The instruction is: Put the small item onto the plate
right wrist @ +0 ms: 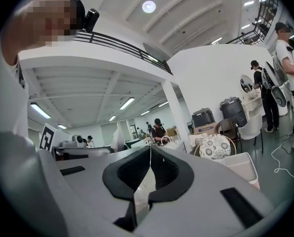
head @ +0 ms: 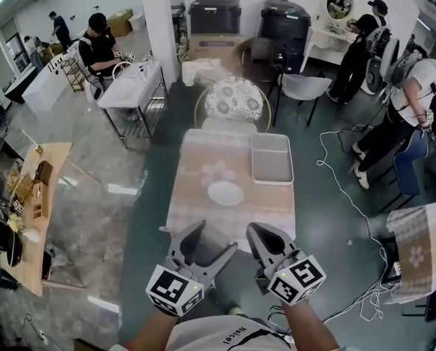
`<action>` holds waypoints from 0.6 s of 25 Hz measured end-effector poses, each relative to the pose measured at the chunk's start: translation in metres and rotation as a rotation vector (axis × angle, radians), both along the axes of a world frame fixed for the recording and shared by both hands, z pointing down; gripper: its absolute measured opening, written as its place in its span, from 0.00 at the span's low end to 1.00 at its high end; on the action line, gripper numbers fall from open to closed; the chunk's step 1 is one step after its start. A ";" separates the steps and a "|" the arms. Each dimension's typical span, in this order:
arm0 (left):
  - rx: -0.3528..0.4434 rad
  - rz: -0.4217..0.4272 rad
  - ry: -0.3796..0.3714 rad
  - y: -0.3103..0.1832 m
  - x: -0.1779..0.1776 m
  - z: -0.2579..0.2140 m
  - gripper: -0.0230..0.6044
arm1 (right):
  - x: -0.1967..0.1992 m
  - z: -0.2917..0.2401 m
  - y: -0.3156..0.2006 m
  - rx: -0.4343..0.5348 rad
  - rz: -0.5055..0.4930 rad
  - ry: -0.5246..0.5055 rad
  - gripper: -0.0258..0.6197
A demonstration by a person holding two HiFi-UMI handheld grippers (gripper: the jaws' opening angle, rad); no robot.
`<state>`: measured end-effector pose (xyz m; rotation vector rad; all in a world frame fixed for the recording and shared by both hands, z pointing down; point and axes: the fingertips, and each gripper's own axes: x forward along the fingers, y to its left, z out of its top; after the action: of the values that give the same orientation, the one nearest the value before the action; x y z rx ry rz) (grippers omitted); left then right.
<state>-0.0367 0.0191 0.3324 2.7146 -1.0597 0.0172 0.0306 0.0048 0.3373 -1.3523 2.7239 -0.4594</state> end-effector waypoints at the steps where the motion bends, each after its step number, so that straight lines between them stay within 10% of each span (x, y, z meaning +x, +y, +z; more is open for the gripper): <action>1: -0.002 0.006 -0.003 -0.010 -0.003 0.002 0.56 | -0.003 0.001 -0.010 -0.003 0.006 0.001 0.06; 15: -0.024 0.123 -0.050 -0.099 -0.009 0.040 0.56 | -0.007 0.022 -0.087 -0.046 0.135 0.014 0.06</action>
<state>-0.0458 -0.0796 0.3719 2.7668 -0.8977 0.1179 0.0237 -0.0818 0.3597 -1.5450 2.6261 -0.5063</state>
